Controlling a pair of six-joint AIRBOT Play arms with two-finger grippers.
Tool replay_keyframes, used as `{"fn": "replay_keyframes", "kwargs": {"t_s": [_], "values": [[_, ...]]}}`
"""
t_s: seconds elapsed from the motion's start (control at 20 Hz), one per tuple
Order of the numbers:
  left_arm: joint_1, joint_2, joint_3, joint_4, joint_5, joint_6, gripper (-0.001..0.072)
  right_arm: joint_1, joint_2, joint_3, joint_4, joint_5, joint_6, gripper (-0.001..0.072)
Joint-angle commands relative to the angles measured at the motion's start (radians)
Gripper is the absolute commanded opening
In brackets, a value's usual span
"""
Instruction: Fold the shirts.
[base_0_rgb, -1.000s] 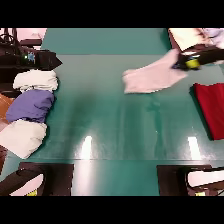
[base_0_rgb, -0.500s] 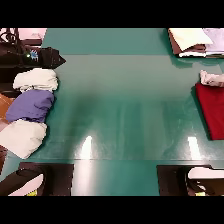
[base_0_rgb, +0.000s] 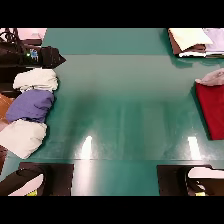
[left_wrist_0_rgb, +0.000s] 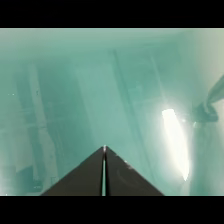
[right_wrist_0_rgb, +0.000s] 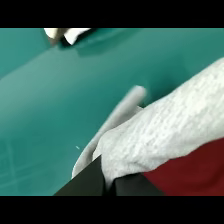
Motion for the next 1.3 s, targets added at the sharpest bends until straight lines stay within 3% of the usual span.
{"fn": "replay_keyframes", "kwargs": {"t_s": [0.0, 0.3, 0.35, 0.45, 0.5, 0.65, 0.9, 0.95, 1.1, 1.15, 1.2, 1.25], "values": [[0.000, 0.000, 0.000, 0.001, -0.004, 0.002, 0.0019, -0.037, 0.085, -0.080, -0.118, 0.063, 0.018, 0.0008], [0.000, 0.000, 0.000, 0.001, -0.016, 0.027, 0.0020, -0.143, 0.243, -0.400, -0.243, 0.097, 0.016, 0.0013], [0.000, 0.000, 0.000, 0.001, -0.015, 0.027, 0.0019, -0.161, 0.260, -0.447, -0.261, 0.100, 0.016, 0.0067], [0.000, 0.000, 0.000, 0.001, -0.015, 0.027, 0.0019, -0.201, 0.288, -0.539, -0.264, 0.099, 0.016, 0.0577], [0.000, 0.000, 0.000, 0.001, -0.015, 0.027, 0.0019, -0.222, 0.299, -0.570, -0.262, 0.102, 0.017, 0.0655], [0.000, 0.000, 0.000, 0.001, -0.014, 0.027, 0.0020, -0.248, 0.338, -0.583, -0.185, 0.096, 0.023, 0.0654], [0.000, 0.001, 0.000, -0.005, -0.007, 0.026, 0.0020, -0.090, 0.484, -0.583, 0.132, -0.052, 0.022, 0.0646], [0.000, 0.001, 0.000, -0.005, -0.002, 0.026, 0.0020, -0.027, 0.509, -0.583, 0.141, -0.076, 0.022, 0.0583], [0.000, 0.001, 0.000, -0.005, -0.002, 0.026, 0.0020, 0.198, 0.559, -0.583, 0.136, -0.127, 0.021, 0.0283], [0.000, 0.001, 0.000, -0.005, -0.002, 0.026, 0.0020, 0.274, 0.566, -0.583, 0.131, -0.146, 0.021, 0.0124], [0.000, 0.001, 0.000, -0.005, -0.002, 0.026, 0.0020, 0.336, 0.570, -0.583, 0.129, -0.159, 0.006, 0.0010], [0.000, 0.001, 0.000, -0.006, -0.002, 0.026, 0.0020, 0.398, 0.570, -0.583, 0.130, -0.171, -0.008, 0.0009]]}}
